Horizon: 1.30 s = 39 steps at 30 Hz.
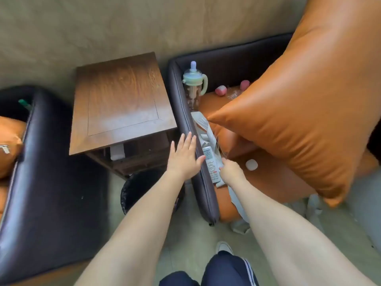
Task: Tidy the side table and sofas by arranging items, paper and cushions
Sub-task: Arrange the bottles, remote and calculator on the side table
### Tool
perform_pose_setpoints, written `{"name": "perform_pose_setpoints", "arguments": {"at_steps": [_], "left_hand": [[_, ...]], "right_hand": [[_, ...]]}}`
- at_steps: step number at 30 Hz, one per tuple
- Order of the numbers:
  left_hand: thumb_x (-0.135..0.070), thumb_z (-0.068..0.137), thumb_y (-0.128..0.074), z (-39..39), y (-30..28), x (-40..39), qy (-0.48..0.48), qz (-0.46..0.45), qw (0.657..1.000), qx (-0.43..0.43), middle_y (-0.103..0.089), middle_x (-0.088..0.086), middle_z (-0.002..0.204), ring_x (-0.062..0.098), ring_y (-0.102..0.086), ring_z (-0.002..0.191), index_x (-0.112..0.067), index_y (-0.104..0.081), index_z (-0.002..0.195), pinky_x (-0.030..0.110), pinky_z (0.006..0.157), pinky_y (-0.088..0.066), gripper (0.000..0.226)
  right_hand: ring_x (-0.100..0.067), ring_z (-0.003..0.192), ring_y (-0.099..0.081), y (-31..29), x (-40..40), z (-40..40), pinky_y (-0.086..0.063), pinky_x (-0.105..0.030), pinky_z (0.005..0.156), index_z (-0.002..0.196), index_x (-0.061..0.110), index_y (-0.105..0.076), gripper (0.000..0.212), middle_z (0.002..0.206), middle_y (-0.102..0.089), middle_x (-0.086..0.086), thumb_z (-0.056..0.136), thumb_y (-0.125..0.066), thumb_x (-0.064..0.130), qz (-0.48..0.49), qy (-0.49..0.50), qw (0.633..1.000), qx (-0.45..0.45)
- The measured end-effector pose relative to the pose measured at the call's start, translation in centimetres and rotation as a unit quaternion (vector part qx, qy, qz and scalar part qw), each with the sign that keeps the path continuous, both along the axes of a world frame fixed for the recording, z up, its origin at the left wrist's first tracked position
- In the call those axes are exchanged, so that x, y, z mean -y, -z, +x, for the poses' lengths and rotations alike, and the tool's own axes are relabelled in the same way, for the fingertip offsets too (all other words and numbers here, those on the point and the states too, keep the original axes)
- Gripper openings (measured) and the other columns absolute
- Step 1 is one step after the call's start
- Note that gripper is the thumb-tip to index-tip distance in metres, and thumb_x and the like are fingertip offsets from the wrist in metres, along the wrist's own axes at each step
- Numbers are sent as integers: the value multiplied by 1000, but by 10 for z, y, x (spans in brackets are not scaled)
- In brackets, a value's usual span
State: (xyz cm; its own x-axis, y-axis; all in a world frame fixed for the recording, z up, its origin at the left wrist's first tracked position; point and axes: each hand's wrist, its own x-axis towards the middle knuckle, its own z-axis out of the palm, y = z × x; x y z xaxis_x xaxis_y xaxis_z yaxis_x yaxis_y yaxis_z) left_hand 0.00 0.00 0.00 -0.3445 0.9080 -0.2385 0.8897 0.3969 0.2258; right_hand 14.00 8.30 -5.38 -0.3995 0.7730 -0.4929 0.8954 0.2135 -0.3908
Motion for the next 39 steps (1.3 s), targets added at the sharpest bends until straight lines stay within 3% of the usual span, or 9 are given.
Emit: {"name": "perform_pose_setpoints", "arguments": {"at_steps": [3,10,15,21,27,31,35,39], "left_hand": [[-46,99,-29,-11,30,-19,-33,26,999,-1,8,2,160,20,11,147,-13,0,152,45,118,3,70],[-36,99,-33,-33,59,-57,-58,80,994,36,7,0,160,19,9,147,-15,-4,152,47,118,1,64],[-23,94,-36,-30,64,-57,-66,110,989,70,5,-1,160,19,9,147,-17,-8,152,47,118,1,65],[-23,94,-36,-35,68,-58,-62,118,988,72,5,-2,160,19,10,147,-17,-9,152,46,117,3,64],[-29,96,-35,-34,60,-58,-56,70,995,39,8,0,160,21,9,147,-15,-7,152,49,118,-1,63],[-37,100,-31,-25,49,-49,-70,32,996,40,8,4,160,22,8,147,-16,-8,152,46,118,-1,60],[-43,100,-33,-7,27,-25,-87,11,994,70,0,5,160,24,2,147,-16,-16,151,42,120,-4,60],[-39,99,-40,8,-14,-5,-160,4,980,117,-15,7,158,24,-9,146,-13,-24,149,37,120,-11,58]], "right_hand": [[-34,102,-58,40,-12,-15,-44,-30,70,118,11,-56,29,116,-61,-15,92,-45,10,-19,20,999,-38],[-31,115,-52,107,-31,-39,-43,-31,90,122,9,-51,33,124,-57,-13,91,-48,19,-25,16,999,17],[-35,127,-41,128,-31,-50,-40,-41,101,144,2,-20,49,140,-42,-18,99,-29,17,-86,75,992,52],[-35,122,-46,138,-33,-54,-41,-37,96,127,-1,-44,36,133,-46,-21,93,-41,12,-53,114,990,60],[-29,118,-52,127,-36,-43,-39,-23,78,125,-2,-49,34,130,-54,-16,93,-51,11,-123,123,984,38],[-29,113,-56,104,-38,-28,-38,-19,56,121,-5,-54,34,126,-57,-18,92,-57,11,-146,156,977,-4],[-31,105,-61,55,-42,-14,-41,-23,72,112,-5,-62,26,115,-64,-20,89,-60,7,-148,151,976,-56],[-27,94,-62,-9,-45,-10,-42,-24,71,107,-4,-63,21,110,-65,-19,87,-62,3,-157,132,976,-78]]}}
